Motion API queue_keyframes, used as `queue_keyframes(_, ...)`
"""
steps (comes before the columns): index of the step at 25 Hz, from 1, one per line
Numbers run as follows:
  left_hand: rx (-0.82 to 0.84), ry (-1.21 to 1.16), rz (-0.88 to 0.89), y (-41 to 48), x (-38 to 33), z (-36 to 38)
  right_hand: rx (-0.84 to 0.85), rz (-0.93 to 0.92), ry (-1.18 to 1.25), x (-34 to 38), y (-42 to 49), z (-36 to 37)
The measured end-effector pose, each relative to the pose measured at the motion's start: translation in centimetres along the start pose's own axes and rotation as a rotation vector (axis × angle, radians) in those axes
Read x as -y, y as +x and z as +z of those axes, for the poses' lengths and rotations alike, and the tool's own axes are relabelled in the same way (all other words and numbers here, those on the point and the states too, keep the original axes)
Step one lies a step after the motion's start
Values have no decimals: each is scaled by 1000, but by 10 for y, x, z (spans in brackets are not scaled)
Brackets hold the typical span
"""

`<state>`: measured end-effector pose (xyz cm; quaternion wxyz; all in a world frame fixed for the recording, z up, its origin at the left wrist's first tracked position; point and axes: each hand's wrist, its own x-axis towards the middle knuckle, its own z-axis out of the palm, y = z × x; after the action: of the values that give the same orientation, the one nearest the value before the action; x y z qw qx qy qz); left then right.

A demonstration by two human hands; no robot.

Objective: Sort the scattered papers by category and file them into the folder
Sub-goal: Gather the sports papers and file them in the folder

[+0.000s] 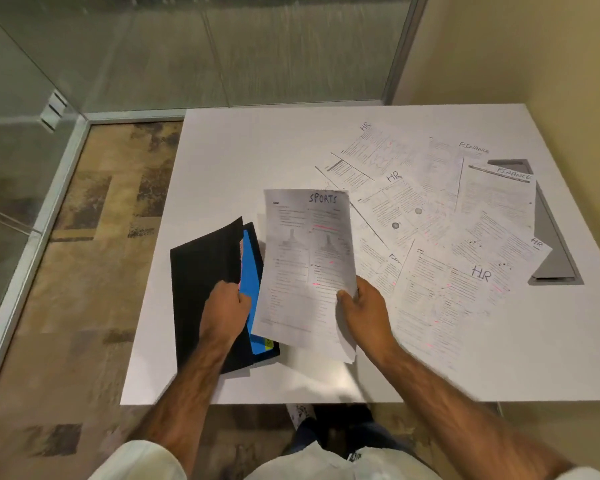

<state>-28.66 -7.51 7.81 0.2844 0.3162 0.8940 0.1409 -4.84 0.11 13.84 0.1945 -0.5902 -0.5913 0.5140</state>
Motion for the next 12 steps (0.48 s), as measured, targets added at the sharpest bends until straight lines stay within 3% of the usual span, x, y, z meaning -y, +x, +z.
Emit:
queue_keyframes(6,-49,-94,-30,-8,-9,-20,155,-37,-257,-1,24,65)
queue_keyframes(12,-40,-37,-33,-5,-7,-18,305,-6,-321,21,48,109)
